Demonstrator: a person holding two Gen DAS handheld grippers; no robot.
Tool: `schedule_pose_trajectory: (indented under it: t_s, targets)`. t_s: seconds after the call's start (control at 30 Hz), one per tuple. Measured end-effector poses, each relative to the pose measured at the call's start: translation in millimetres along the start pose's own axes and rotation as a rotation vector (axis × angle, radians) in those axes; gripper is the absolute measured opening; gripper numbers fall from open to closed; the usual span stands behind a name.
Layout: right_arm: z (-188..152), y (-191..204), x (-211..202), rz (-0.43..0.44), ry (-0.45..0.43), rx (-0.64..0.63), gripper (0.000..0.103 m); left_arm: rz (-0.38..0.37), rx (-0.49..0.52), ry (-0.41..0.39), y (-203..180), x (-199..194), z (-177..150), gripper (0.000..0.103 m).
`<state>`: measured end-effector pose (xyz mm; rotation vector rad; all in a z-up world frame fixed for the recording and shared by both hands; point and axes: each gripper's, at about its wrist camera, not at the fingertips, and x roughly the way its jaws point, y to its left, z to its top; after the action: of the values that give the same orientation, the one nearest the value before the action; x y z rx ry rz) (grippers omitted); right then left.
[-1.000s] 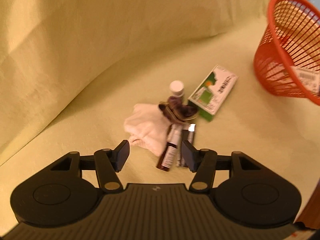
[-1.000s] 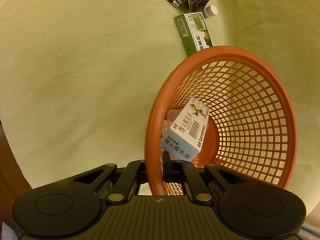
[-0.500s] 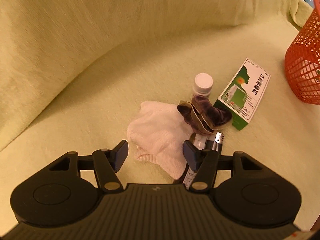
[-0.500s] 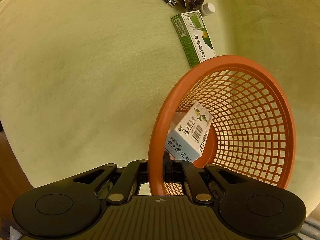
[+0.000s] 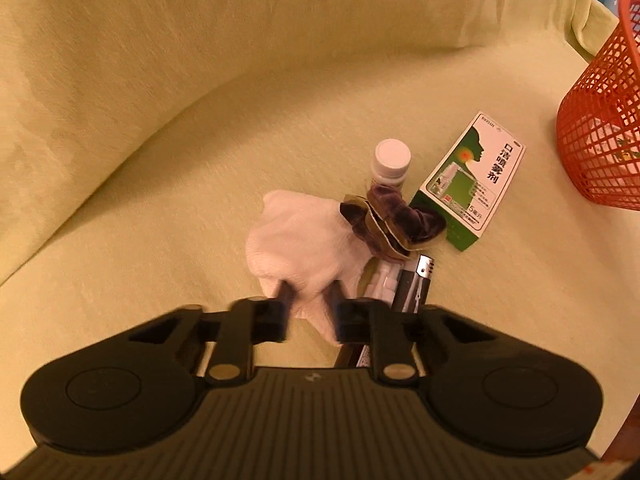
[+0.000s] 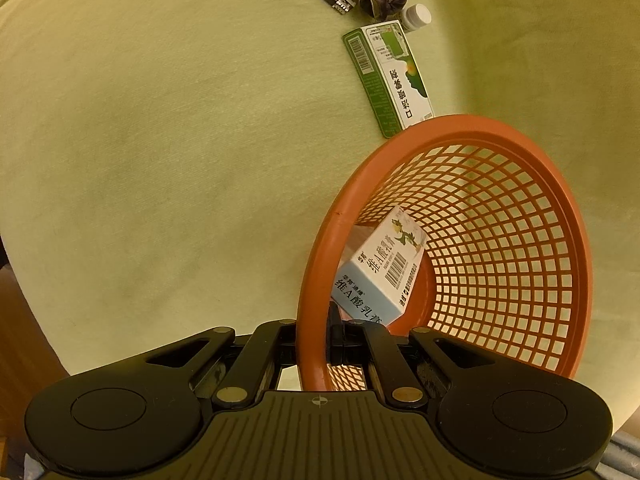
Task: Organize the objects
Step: 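Move the left gripper to the white towel and pinch it, then carry the towel over the wastebasket and open the left gripper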
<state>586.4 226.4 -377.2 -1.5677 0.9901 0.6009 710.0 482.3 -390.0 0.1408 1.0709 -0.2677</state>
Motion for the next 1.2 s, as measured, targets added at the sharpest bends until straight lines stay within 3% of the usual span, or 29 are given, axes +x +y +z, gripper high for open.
schedule_pose_trajectory:
  t_s: [0.4, 0.63, 1.0, 1.2]
  targets:
    - [-1.6, 6.0, -0.5, -0.005, -0.012, -0.009, 0.0, -0.006, -0.024, -0.025, -3.1, -34.0, -9.6, 0.003]
    - [-0.3, 8.0, -1.5, -0.008, -0.018, -0.011, 0.0, -0.017, -0.022, -0.063, -17.3, -73.4, -8.4, 0.003]
    - [-2.4, 13.0, -4.8, -0.015, -0.023, -0.009, 0.0, -0.085, 0.03, -0.154, -52.1, -139.6, 6.0, 0.003]
    - [-1.9, 12.1, -5.1, -0.013, -0.029, -0.005, 0.0, -0.157, 0.079, -0.203, -78.0, -167.2, 23.6, 0.003]
